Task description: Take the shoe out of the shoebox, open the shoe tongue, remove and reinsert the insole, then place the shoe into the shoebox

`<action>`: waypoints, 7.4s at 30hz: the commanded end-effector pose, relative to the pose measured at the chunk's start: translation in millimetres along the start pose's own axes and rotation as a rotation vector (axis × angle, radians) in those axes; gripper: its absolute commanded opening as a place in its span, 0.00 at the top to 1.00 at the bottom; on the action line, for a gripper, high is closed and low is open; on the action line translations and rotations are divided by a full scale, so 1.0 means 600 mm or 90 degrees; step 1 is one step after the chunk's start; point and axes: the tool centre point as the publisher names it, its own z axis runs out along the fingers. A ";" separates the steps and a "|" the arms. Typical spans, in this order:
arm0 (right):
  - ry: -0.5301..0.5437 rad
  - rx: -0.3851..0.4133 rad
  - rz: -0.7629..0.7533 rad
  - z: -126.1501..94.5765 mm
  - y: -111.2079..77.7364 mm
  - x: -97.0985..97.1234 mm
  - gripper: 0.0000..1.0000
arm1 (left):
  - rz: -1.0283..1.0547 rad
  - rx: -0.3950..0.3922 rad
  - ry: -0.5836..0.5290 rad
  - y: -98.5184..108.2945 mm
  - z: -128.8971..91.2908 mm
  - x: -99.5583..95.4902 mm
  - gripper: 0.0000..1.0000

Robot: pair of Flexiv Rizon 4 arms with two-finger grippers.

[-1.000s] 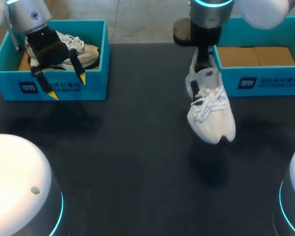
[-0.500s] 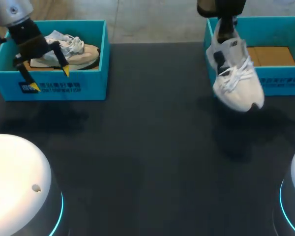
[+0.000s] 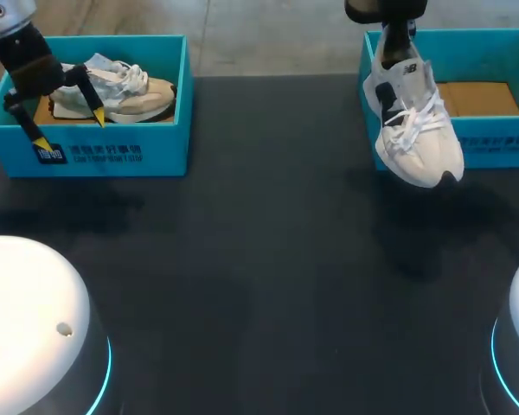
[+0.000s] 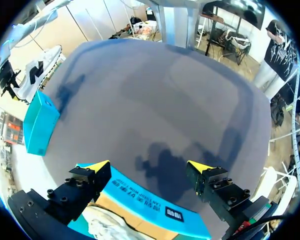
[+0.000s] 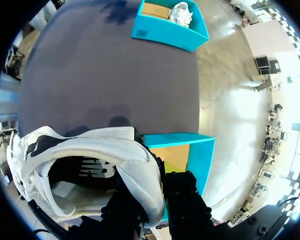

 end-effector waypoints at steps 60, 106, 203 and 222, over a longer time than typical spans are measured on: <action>0.041 -0.033 -0.020 0.125 -0.242 -0.236 1.00 | 0.000 -0.002 0.000 -0.002 0.000 0.002 0.00; 0.007 0.104 0.413 0.235 -0.461 -0.304 1.00 | 0.000 -0.002 0.000 -0.002 0.000 0.002 0.00; 0.026 0.275 1.040 0.272 -0.507 0.019 1.00 | 0.000 -0.002 0.000 -0.002 0.000 0.002 0.00; 0.019 0.296 1.035 0.310 -0.502 0.052 1.00 | 0.000 -0.002 0.000 -0.002 0.000 0.002 0.00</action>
